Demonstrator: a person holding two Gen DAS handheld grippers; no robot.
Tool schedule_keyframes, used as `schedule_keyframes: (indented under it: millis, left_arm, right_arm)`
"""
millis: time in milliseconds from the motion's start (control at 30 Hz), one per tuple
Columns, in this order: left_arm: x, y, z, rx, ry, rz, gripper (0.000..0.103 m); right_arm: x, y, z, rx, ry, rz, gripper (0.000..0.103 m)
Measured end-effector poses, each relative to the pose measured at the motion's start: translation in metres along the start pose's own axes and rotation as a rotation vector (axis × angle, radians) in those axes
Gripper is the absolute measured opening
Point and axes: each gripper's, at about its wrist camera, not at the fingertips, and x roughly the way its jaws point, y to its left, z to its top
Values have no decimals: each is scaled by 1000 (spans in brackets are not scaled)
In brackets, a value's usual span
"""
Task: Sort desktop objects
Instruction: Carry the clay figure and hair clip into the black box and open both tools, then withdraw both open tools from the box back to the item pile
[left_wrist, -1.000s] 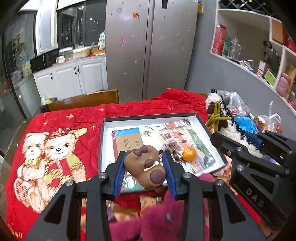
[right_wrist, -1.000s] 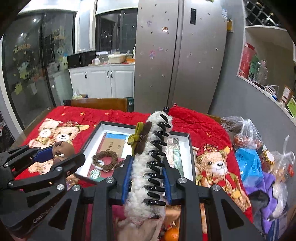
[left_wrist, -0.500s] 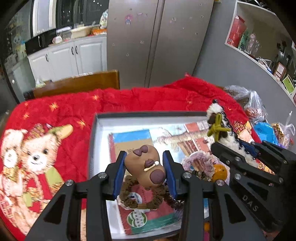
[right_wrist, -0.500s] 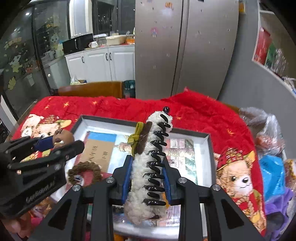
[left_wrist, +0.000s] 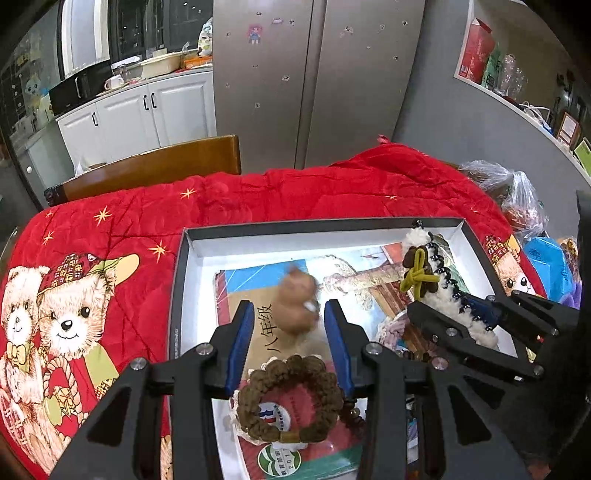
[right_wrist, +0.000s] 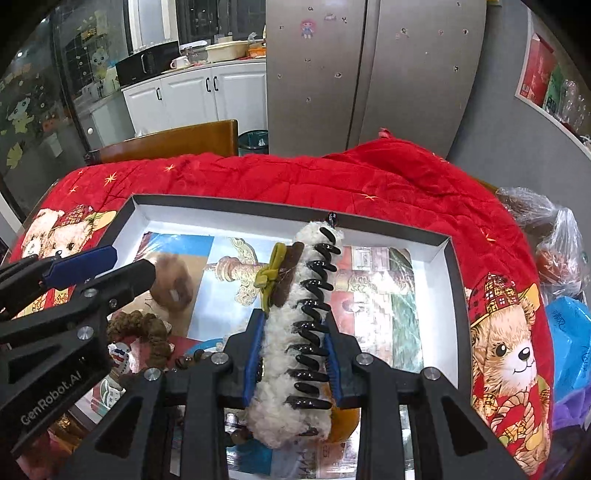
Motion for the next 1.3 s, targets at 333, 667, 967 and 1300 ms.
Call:
schedule_keyframes:
  millis: [333,667,967,1300]
  left_arm:
    - [-1,-11,-3,41,7,27,40]
    - [2,9,0,-57,47,56,74]
    - [-18,4,3,7,-2,138,93]
    - [-37,16,7,-8,-23,179,100]
  right_arm:
    - [3,-1,1,-1,9,1,34]
    - [-3,-16,4,62,8,-14,64]
    - [-36,-15,11,57,-66,-14,69]
    - [-64,-8,12,14,-123,3,75]
